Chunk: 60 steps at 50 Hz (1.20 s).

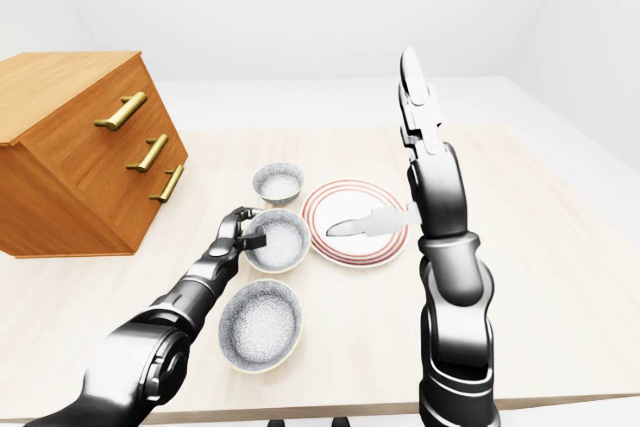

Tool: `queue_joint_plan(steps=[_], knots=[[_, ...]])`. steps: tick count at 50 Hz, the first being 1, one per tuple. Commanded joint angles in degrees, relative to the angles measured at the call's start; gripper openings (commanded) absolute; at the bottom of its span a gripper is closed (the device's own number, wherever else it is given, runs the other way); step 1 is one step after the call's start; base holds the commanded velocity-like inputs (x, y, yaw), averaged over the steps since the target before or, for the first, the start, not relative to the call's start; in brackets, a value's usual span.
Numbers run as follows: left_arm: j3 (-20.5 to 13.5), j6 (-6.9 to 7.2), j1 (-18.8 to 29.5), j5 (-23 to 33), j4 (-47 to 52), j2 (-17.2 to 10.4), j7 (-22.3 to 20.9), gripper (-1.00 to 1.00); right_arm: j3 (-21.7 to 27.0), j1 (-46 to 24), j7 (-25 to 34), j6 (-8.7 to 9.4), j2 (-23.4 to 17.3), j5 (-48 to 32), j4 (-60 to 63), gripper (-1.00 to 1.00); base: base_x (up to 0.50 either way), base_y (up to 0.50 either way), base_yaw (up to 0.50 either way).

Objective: Put the bowl in the middle on the plate.

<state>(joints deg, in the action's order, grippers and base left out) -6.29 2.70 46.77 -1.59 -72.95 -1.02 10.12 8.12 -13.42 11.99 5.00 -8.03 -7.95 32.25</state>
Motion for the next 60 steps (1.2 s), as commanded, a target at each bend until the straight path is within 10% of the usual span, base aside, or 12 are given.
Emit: queue_joint_plan(steps=[1, 29, 60], knots=[[0.03, 2.3, 0.54, 0.23, 0.97, -0.8, -0.48, -1.0, 0.29, -0.14, 0.29, 0.0, -0.16, 0.0, 1.32, 1.0, 0.0, 0.0, 0.0], [2.23, 2.3, -1.56, -2.21, 28.74, -4.26, -2.35, -1.0, 1.01, 0.09, 0.08, 0.0, -0.45, 0.68, 1.08, 1.0, 0.0, 0.0, 0.0], [6.65, 2.3, -2.31, 0.04, 43.72, 3.43, -3.73, -1.0, 3.67, 0.83, 0.97, 0.0, -1.81, 1.33, 5.0, 1.0, 0.0, 0.0, 0.0]])
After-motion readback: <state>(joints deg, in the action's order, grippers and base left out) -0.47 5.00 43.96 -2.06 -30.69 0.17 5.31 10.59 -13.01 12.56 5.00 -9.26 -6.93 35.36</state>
